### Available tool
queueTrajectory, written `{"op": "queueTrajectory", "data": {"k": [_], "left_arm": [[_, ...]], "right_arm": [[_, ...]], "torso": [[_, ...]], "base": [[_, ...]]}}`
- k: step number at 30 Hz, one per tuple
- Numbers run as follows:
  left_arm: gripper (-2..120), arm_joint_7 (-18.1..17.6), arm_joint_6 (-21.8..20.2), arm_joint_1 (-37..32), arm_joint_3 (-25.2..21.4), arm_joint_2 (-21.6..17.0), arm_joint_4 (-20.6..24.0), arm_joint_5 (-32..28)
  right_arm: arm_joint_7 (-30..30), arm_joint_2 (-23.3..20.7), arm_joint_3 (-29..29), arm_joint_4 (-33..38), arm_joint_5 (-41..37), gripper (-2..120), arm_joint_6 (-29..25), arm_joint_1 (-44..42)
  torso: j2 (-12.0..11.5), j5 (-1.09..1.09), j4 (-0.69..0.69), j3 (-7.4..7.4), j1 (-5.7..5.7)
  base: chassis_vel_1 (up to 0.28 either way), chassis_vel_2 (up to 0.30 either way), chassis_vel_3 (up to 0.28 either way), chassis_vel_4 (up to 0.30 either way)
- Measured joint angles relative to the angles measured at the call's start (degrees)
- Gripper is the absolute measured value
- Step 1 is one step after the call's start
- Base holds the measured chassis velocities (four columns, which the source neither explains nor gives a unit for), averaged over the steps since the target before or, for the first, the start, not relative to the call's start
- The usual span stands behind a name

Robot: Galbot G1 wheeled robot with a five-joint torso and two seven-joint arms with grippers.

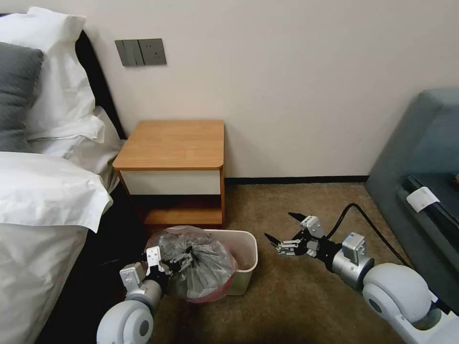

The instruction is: Pick up the garbage bag from the table and place it over the trash can.

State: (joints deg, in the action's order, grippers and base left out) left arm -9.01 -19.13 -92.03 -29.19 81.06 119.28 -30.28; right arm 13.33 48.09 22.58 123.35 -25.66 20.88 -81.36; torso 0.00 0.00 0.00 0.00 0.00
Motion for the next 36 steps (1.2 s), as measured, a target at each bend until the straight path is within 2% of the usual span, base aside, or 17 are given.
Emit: {"op": "queueTrajectory", "data": {"k": [2,5,8,9,11,17,22,25,26,30,34,36], "left_arm": [[100,0.1,1.7,-0.3,0.0,0.0,0.0,1.7],[100,-1.3,1.1,-0.3,0.0,-0.1,0.2,2.4],[99,-1.9,-4.5,0.7,-0.4,0.0,0.3,3.5],[99,-1.9,-4.5,0.7,-0.4,0.0,0.3,3.5],[98,-1.8,-7.2,1.4,-0.3,0.2,-0.4,6.0],[98,-1.9,-10.2,2.0,0.3,0.4,-1.1,7.2],[94,-2.0,-13.3,2.2,0.6,0.7,-0.7,4.6],[84,-2.0,-14.2,2.4,0.9,1.1,-0.3,3.4],[84,-2.0,-14.2,2.4,0.9,1.1,-0.3,3.4],[66,-2.0,-14.1,2.5,0.0,1.2,-0.1,3.3],[56,-2.1,-14.2,2.4,-0.9,0.9,-0.2,3.3],[56,-2.1,-14.3,2.3,-1.0,0.9,-0.2,3.3]], "right_arm": [[0.0,0.1,0.0,-0.2,0.1,100,-0.1,0.0],[0.0,0.2,-0.4,-0.5,0.2,100,-0.2,0.2],[0.0,0.6,-0.9,-0.8,0.4,100,-0.4,0.4],[0.0,0.6,-0.9,-0.8,0.4,100,-0.4,0.4],[0.0,0.8,-1.1,-0.9,0.6,100,-0.6,0.2],[0.2,0.8,-0.9,-1.2,0.9,100,-1.2,-0.2],[0.2,0.7,-0.7,-1.4,0.9,100,-1.3,-0.3],[0.1,0.6,-0.4,-1.4,1.0,100,-1.5,-0.5],[0.1,0.6,-0.4,-1.4,1.0,100,-1.5,-0.5],[0.1,0.7,0.0,-1.6,1.3,100,-1.8,-1.0],[0.2,0.9,0.2,-1.7,1.7,100,-2.3,-1.3],[0.2,0.9,0.2,-1.7,1.7,100,-2.3,-1.3]], "torso": [[0.0,0.0,0.0,0.0,0.0],[0.0,0.0,0.0,0.0,0.0],[0.0,0.0,0.0,0.0,0.0],[0.0,0.0,0.0,0.0,0.0],[0.0,0.0,0.0,0.0,0.0],[0.0,0.0,0.0,0.0,0.0],[0.0,0.0,0.0,0.0,0.0],[0.0,0.0,0.0,0.0,0.0],[0.0,0.0,0.0,0.0,0.0],[0.0,0.0,0.0,0.0,0.0],[0.0,0.0,0.0,0.0,0.0],[0.0,0.0,0.0,0.0,0.0]], "base": [[0.0,0.0,0.0,0.0],[0.0,0.0,0.0,0.0],[0.0,0.0,0.0,0.0],[0.0,0.0,0.0,0.0],[0.0,0.0,0.0,0.0],[0.0,0.0,0.0,0.0],[0.0,0.0,0.0,0.0],[0.0,0.0,0.0,0.0],[0.0,0.0,0.0,0.0],[0.0,0.0,0.0,0.0],[0.0,0.0,0.0,0.0],[0.0,0.0,0.0,0.0]]}}
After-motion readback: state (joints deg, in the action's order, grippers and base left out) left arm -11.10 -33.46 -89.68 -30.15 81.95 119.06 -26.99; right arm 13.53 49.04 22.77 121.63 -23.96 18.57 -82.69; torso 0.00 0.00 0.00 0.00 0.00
